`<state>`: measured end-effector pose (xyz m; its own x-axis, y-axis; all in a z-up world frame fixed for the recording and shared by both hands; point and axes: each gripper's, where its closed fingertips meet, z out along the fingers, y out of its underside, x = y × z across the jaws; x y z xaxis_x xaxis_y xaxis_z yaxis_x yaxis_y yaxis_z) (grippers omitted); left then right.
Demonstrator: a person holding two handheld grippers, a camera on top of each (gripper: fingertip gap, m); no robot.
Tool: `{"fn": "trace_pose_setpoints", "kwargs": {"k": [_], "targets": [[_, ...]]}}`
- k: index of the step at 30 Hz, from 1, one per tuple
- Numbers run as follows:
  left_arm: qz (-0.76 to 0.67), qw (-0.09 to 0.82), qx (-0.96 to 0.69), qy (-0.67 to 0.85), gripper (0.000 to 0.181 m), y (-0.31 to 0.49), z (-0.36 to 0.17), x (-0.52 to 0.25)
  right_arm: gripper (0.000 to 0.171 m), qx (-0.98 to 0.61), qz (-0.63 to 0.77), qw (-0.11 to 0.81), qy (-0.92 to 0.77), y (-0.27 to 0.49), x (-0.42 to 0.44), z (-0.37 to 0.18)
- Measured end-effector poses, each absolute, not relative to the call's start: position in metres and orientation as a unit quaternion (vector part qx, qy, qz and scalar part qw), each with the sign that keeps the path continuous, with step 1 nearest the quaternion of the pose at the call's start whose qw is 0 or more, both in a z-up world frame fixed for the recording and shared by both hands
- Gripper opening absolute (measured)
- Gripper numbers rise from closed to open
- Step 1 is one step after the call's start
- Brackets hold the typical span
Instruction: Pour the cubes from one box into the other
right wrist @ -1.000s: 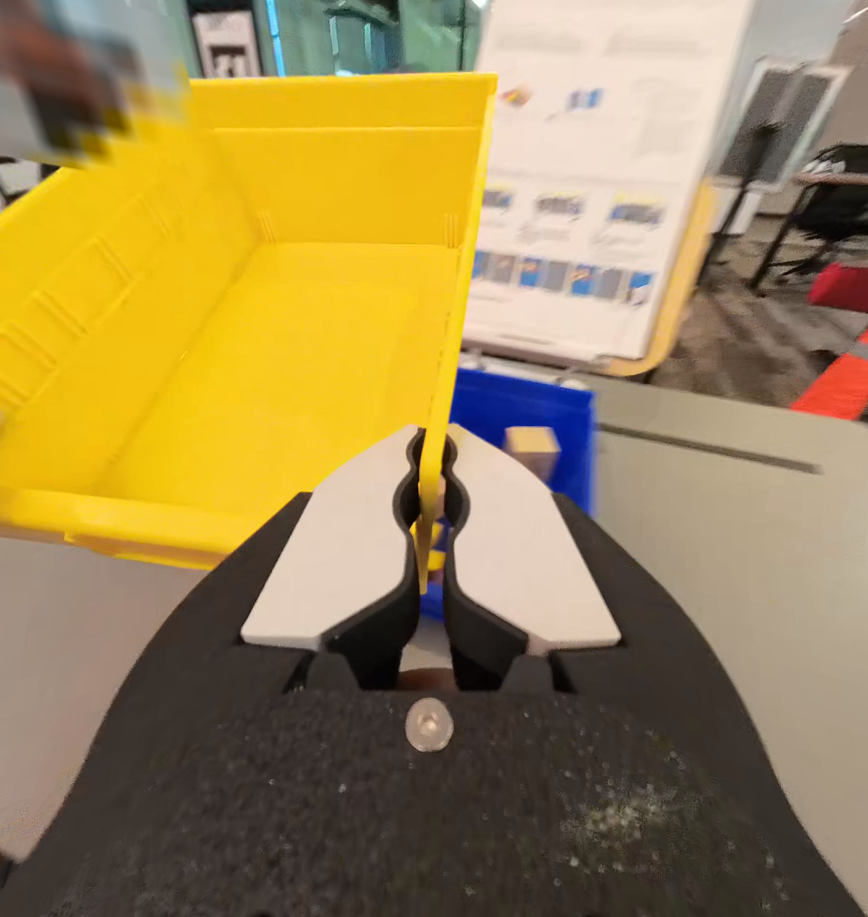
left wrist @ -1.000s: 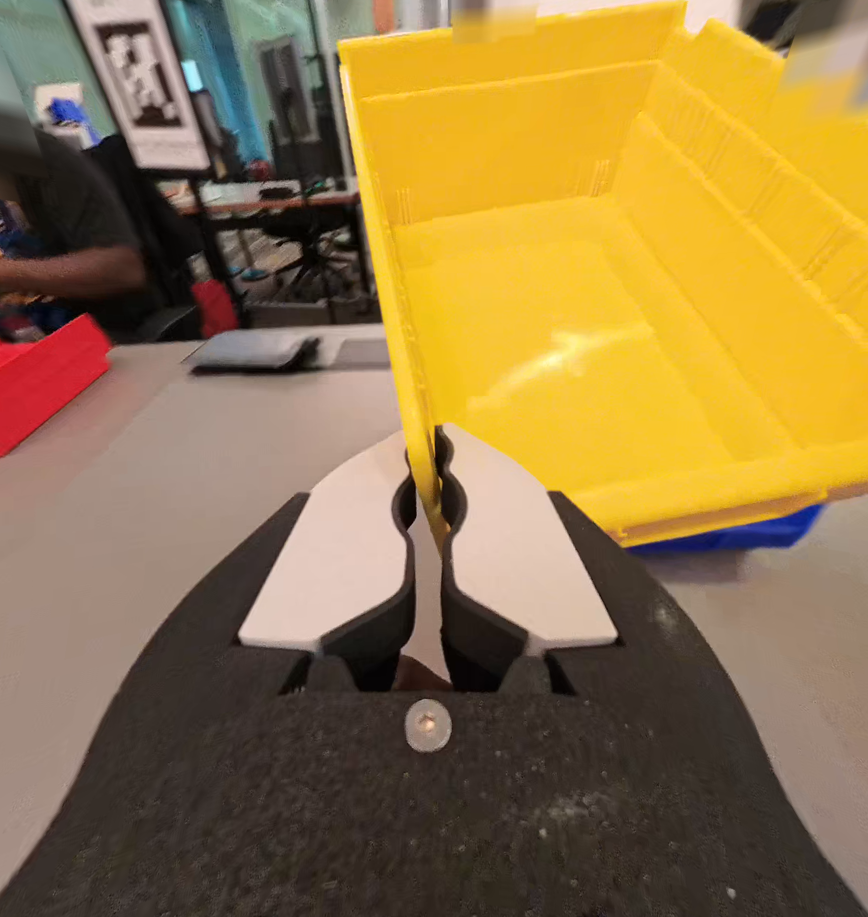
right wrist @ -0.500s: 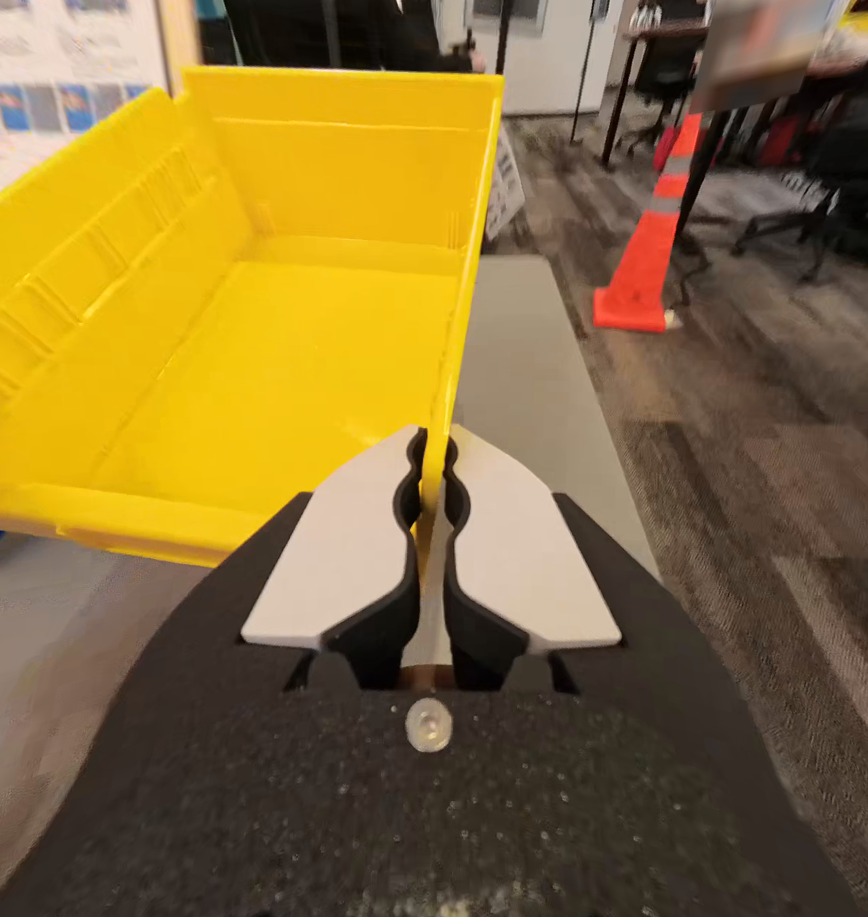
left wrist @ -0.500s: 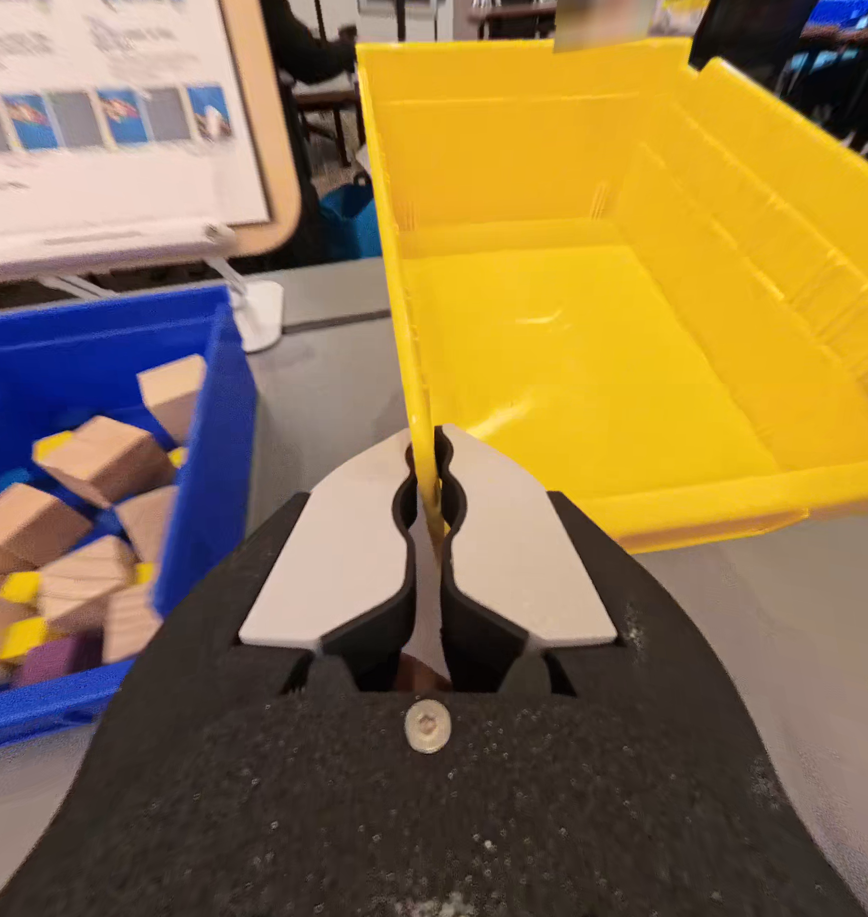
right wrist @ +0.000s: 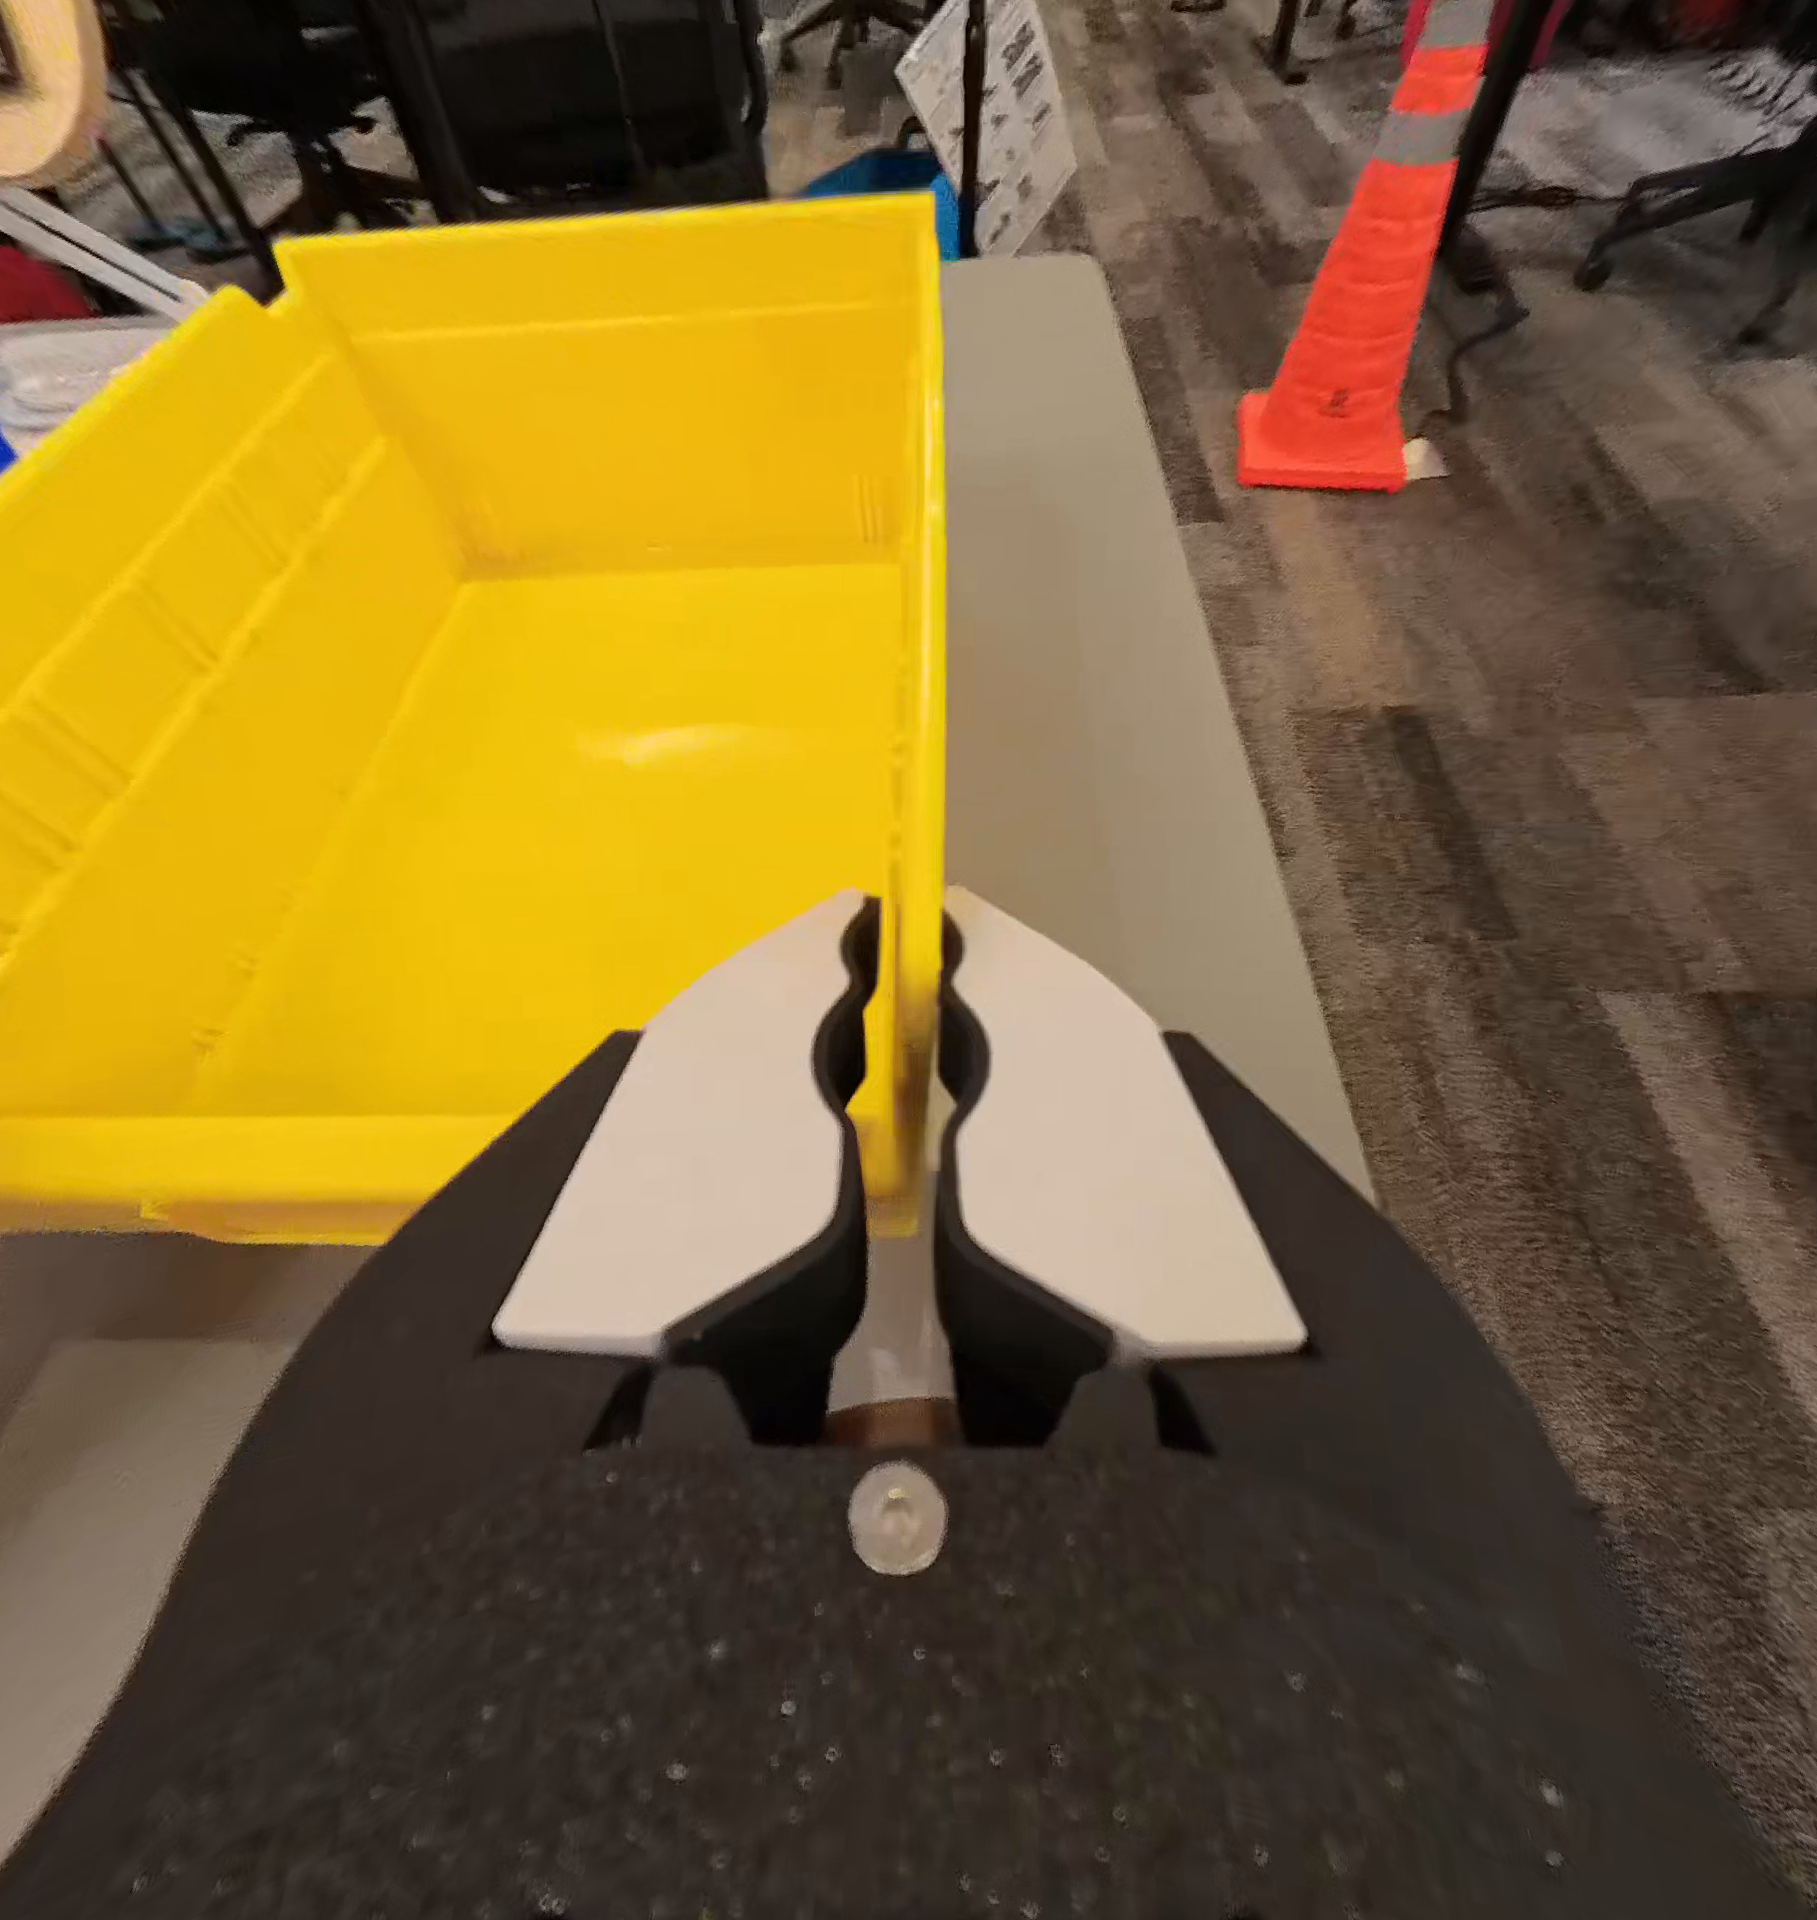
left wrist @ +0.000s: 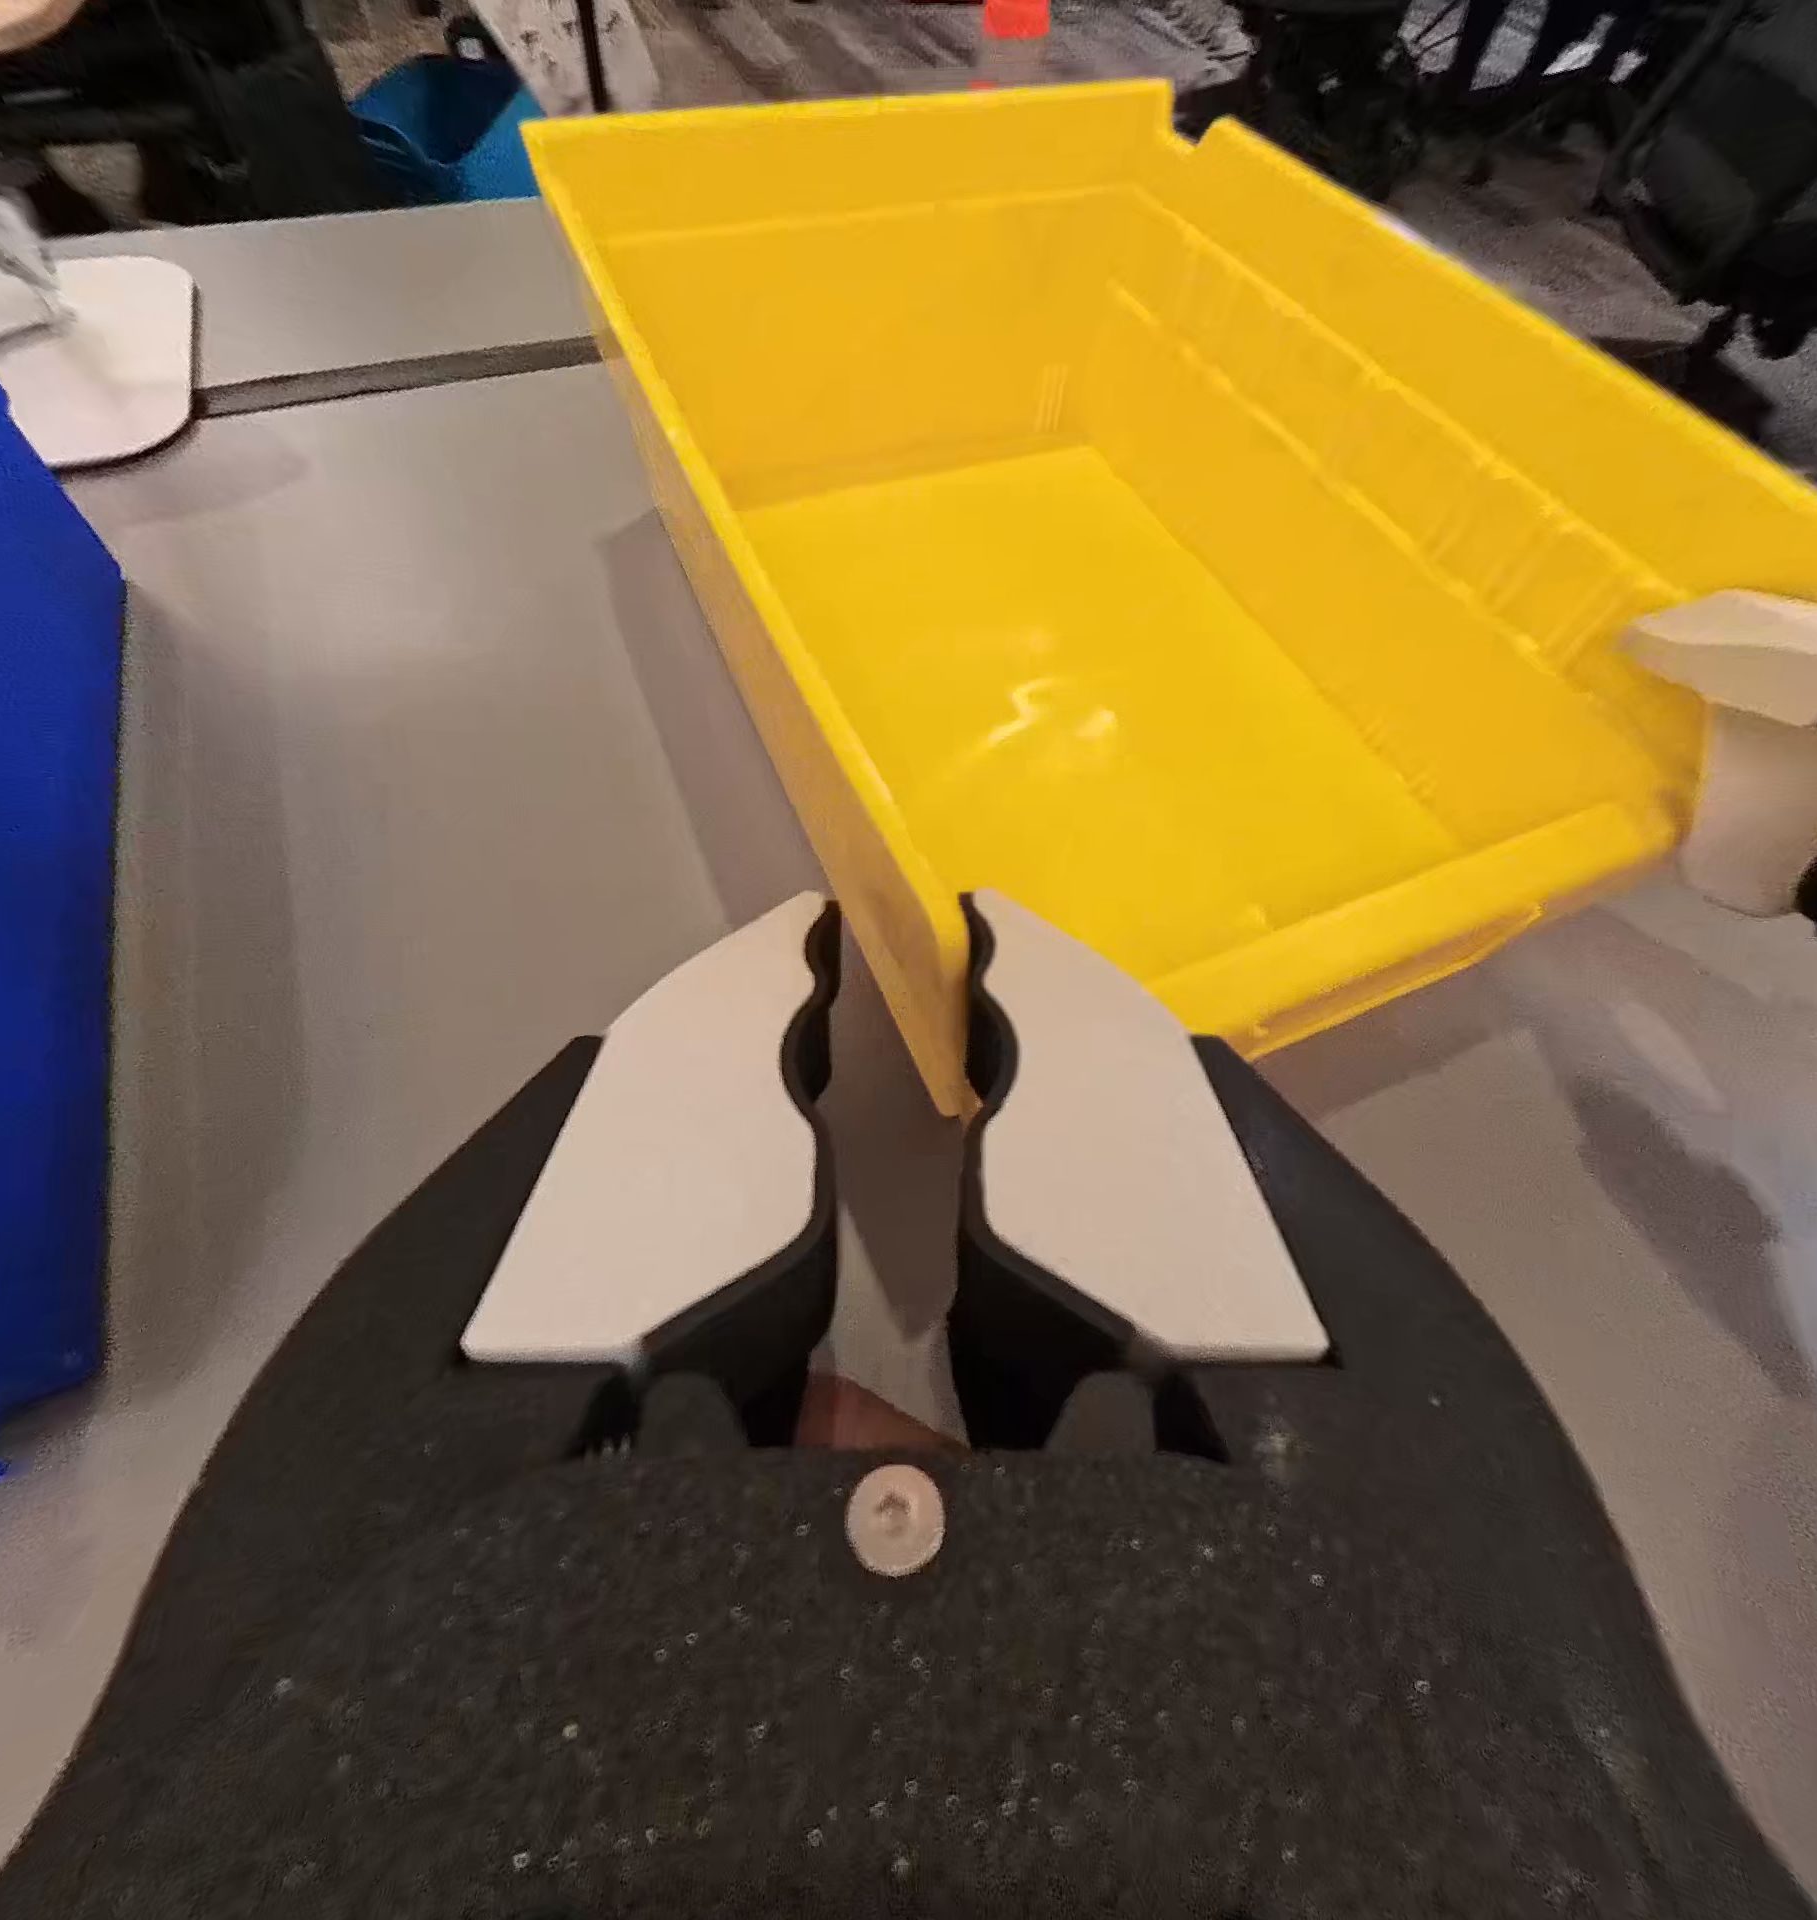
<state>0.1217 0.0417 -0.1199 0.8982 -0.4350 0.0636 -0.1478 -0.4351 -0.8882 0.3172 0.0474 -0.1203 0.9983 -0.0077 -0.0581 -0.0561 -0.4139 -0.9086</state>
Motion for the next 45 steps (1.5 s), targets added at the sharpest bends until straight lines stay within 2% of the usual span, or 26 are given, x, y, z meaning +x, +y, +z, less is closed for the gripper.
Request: {"fn": "trace_pose_setpoints", "kwargs": {"k": [3, 4, 7, 10, 13, 15, 17, 19, 20, 21, 22, 28, 35, 40, 45], "targets": [[-0.194, 0.499, -0.819, 0.205, 0.038, 0.025, -0.088, 0.096, 0.028, -0.819, -0.020, 0.573, 0.025, 0.033, 0.316, -0.083], [-0.200, 0.507, -0.813, 0.208, 0.035, 0.019, -0.076, 0.076, 0.028, -0.808, -0.033, 0.588, 0.027, 0.027, 0.313, -0.066], [-0.161, 0.546, -0.800, 0.190, 0.036, 0.018, -0.045, -0.017, 0.039, -0.774, 0.009, 0.633, -0.025, 0.018, 0.260, -0.016], [-0.075, 0.572, -0.805, 0.140, 0.042, 0.029, -0.042, -0.136, 0.040, -0.759, 0.061, 0.642, -0.087, 0.020, 0.170, 0.007], [-0.005, 0.584, -0.809, 0.074, 0.045, 0.041, -0.061, -0.233, 0.042, -0.766, 0.126, 0.618, -0.123, 0.027, 0.056, -0.017], [-0.039, 0.564, -0.823, 0.054, 0.047, 0.049, -0.087, -0.251, 0.055, -0.791, 0.155, 0.576, -0.132, 0.033, -0.013, -0.059], [-0.054, 0.525, -0.846, 0.079, 0.048, 0.061, -0.114, -0.247, 0.065, -0.825, 0.109, 0.539, -0.131, 0.046, -0.047, -0.098], [-0.058, 0.503, -0.856, 0.103, 0.044, 0.070, -0.131, -0.237, 0.056, -0.837, 0.047, 0.535, -0.105, 0.062, -0.052, -0.117], [-0.066, 0.503, -0.855, 0.112, 0.026, 0.074, -0.134, -0.230, 0.037, -0.846, 0.021, 0.526, -0.086, 0.067, -0.047, -0.125], [-0.061, 0.508, -0.853, 0.105, 0.015, 0.077, -0.135, -0.230, 0.005, -0.857, 0.008, 0.512, -0.056, 0.071, -0.041, -0.132], [-0.053, 0.508, -0.855, 0.095, 0.005, 0.079, -0.134, -0.232, 0.003, -0.859, 0.024, 0.510, -0.031, 0.073, -0.040, -0.132], [-0.052, 0.506, -0.857, 0.082, 0.002, 0.078, -0.117, -0.261, 0.002, -0.836, 0.014, 0.548, 0.010, 0.069, -0.067, -0.112], [0.010, 0.548, -0.835, 0.051, 0.002, 0.061, -0.080, -0.383, 0.002, -0.813, 0.059, 0.578, -0.034, 0.071, -0.190, -0.085], [0.011, 0.524, -0.851, 0.029, 0.002, 0.053, -0.100, -0.465, 0.003, -0.829, 0.068, 0.550, -0.079, 0.068, -0.274, -0.105], [-0.006, 0.527, -0.850, 0.019, 0.005, 0.060, -0.131, -0.497, 0.006, -0.826, 0.106, 0.549, -0.079, 0.064, -0.305, -0.127]]}}
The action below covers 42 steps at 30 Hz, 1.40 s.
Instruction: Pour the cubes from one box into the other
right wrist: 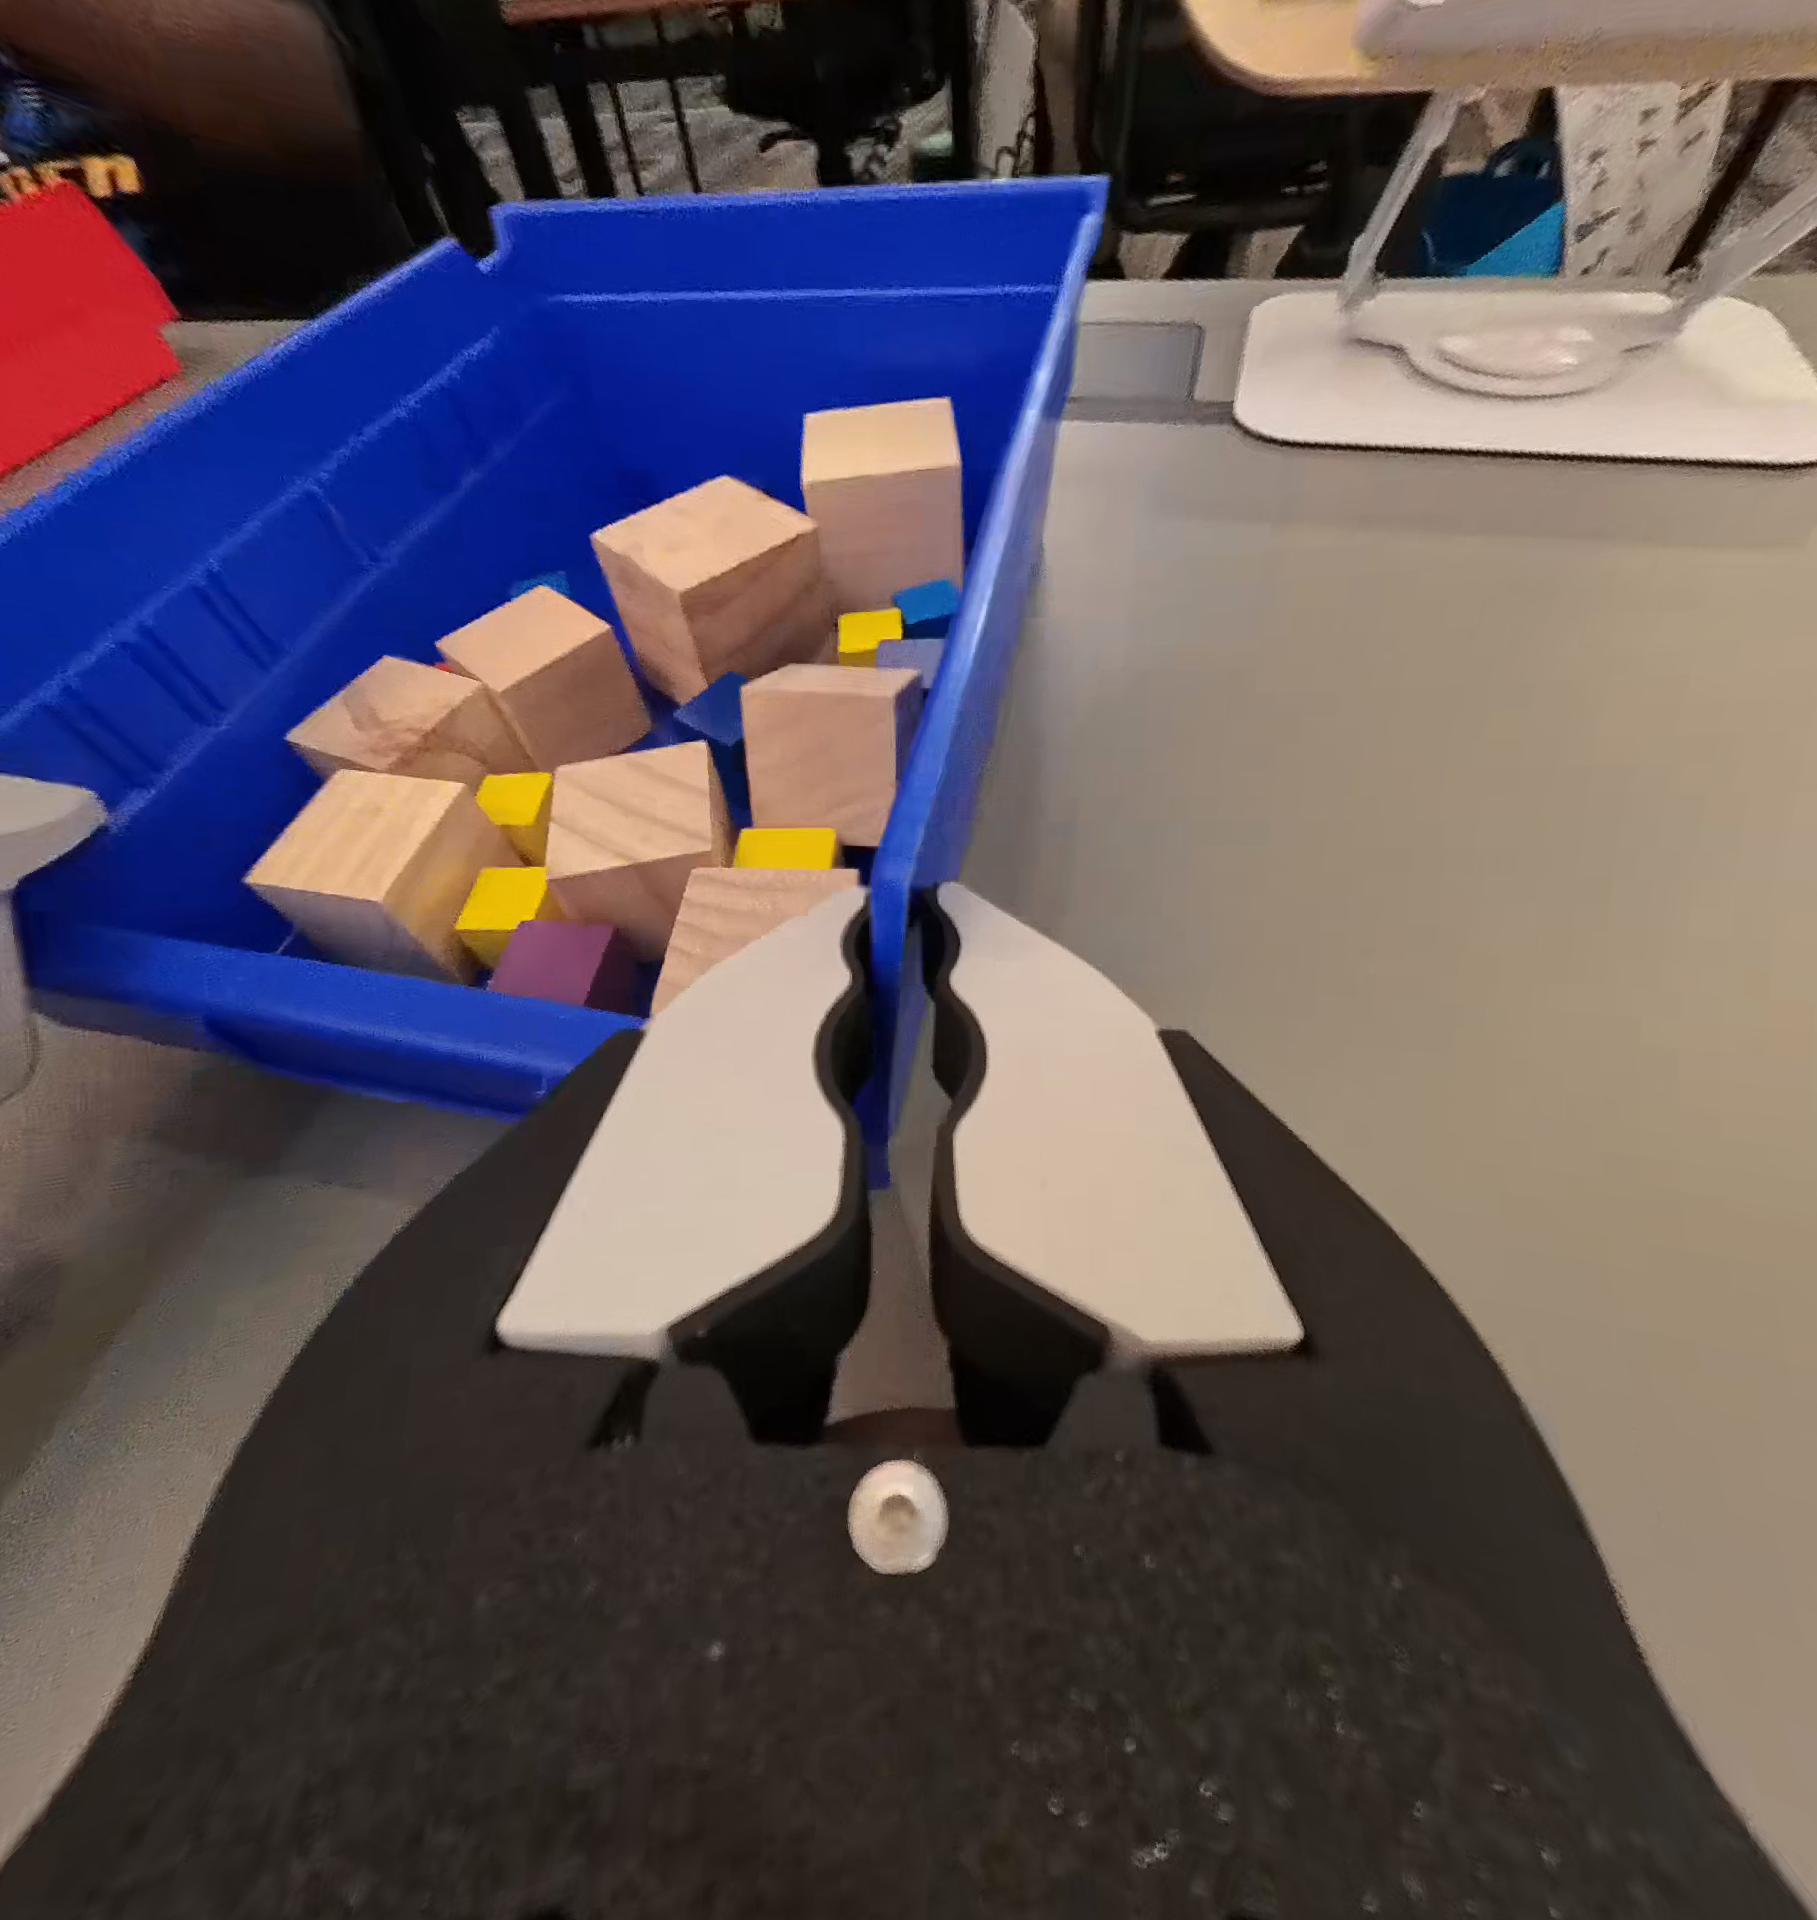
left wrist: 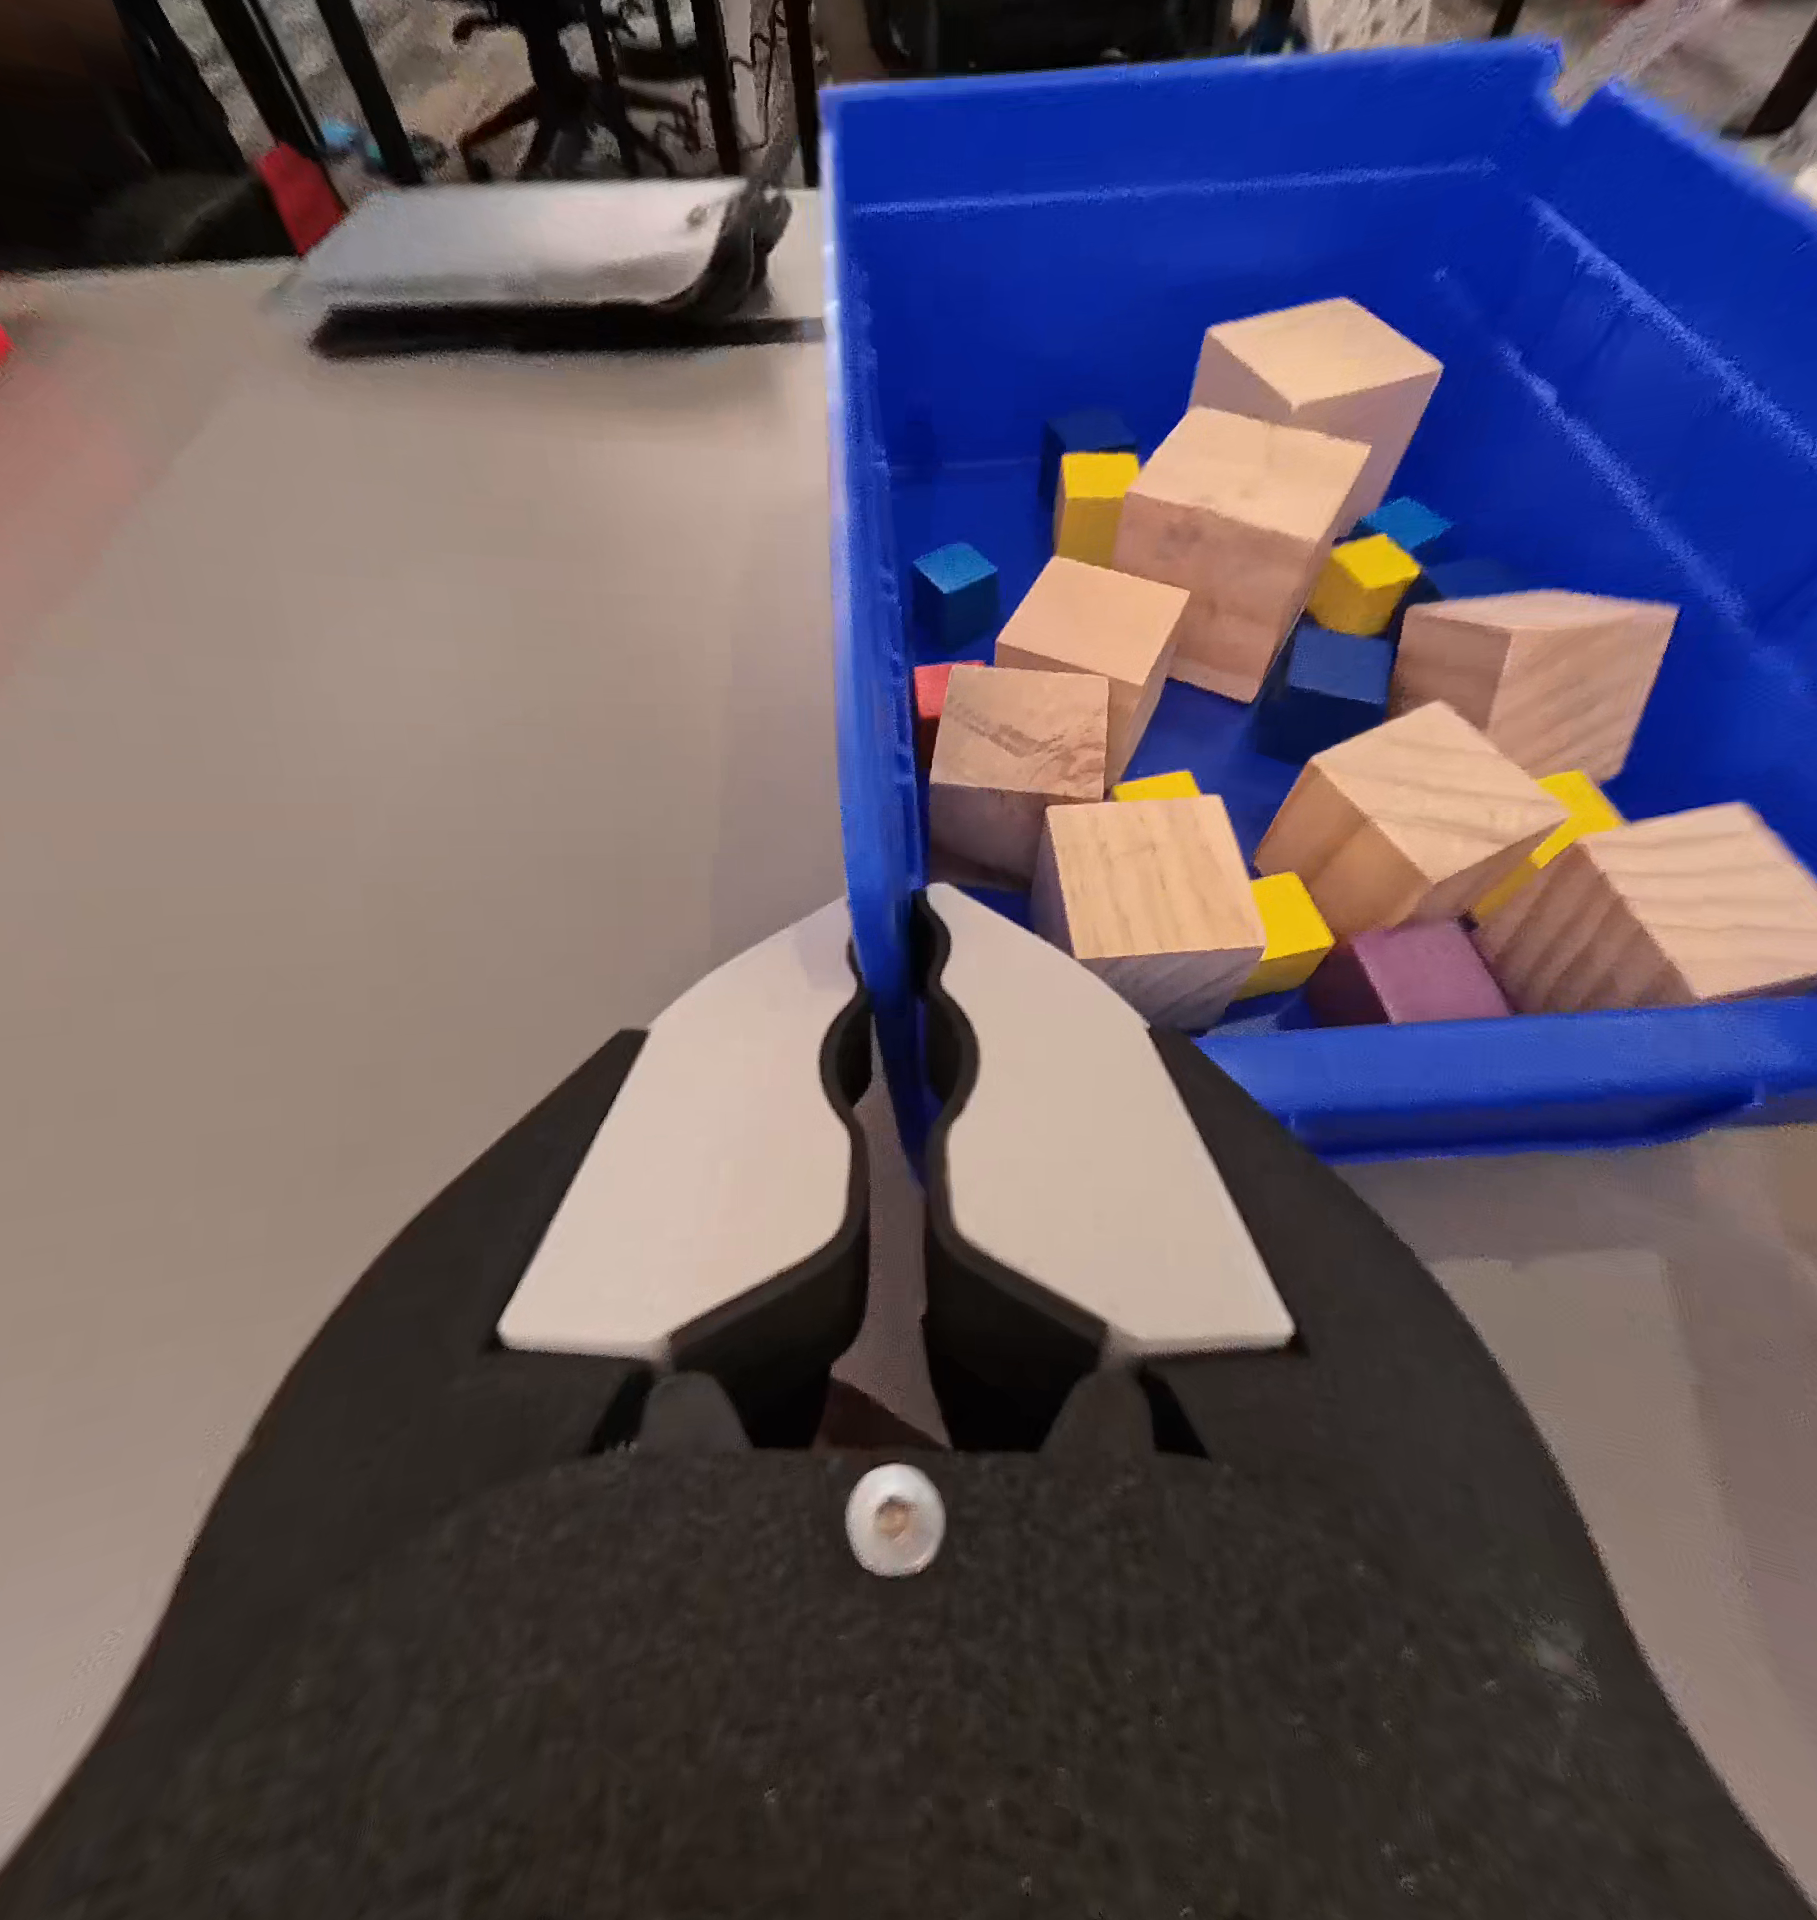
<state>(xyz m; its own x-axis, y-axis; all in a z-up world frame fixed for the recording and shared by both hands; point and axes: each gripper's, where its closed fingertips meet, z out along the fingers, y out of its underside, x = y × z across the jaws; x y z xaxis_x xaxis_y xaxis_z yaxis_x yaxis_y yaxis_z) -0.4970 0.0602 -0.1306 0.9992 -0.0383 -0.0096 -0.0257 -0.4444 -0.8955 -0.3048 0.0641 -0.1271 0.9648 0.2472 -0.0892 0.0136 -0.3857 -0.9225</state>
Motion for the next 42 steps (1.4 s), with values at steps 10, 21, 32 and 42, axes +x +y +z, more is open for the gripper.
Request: {"fn": "trace_pose_setpoints", "kwargs": {"k": [10, 21, 32, 42], "targets": [[-0.021, 0.565, -0.824, -0.044, 0.034, 0.033, -0.083, -0.500, 0.027, -0.817, 0.224, 0.504, -0.169, 0.022, -0.249, -0.087], [-0.018, 0.569, -0.822, -0.021, 0.033, -0.042, -0.097, -0.429, 0.027, -0.770, -0.007, 0.637, -0.040, -0.047, 0.145, -0.067], [0.065, 0.563, -0.822, 0.052, 0.031, -0.037, -0.109, -0.410, 0.026, -0.793, 0.038, 0.605, 0.067, -0.031, 0.223, -0.096], [-0.016, 0.542, -0.840, -0.009, 0.031, -0.034, -0.121, -0.429, 0.024, -0.795, 0.080, 0.593, 0.099, -0.032, 0.223, -0.107]]}}
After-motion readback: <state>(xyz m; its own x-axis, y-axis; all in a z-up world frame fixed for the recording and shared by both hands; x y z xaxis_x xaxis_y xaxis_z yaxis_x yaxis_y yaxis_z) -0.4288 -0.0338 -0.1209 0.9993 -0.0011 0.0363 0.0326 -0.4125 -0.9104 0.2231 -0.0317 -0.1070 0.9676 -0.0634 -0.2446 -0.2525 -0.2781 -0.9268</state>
